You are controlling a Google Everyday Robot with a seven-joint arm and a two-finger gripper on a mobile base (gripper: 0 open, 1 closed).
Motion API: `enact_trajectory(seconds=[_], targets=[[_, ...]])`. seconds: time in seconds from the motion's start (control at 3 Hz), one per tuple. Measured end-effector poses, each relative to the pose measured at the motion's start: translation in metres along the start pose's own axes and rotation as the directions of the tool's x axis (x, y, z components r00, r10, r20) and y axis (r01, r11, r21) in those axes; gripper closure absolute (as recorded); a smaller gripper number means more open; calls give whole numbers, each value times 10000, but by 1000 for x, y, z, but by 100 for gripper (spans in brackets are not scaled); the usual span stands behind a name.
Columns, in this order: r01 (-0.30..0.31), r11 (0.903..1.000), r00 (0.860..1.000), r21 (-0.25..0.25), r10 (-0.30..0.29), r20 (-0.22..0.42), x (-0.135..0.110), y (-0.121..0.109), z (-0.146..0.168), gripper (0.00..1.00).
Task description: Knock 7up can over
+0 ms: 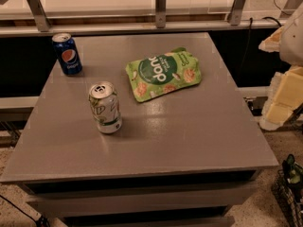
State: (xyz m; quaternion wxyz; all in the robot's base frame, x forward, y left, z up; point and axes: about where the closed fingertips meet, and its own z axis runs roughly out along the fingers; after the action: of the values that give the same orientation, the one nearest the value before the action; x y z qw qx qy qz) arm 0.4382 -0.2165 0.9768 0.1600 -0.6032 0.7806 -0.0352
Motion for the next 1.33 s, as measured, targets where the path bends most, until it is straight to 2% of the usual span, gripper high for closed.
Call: enact_trajectory(seconds=[0.67,1.0,1.33], targets=[[182,9998,9998,101,-182,50,-3,2,1,0],[649,9968,9931,-466,-599,1011,-13,3,21,0],[1297,9814,9508,-1413,-827,2985,-51,18,50,0]])
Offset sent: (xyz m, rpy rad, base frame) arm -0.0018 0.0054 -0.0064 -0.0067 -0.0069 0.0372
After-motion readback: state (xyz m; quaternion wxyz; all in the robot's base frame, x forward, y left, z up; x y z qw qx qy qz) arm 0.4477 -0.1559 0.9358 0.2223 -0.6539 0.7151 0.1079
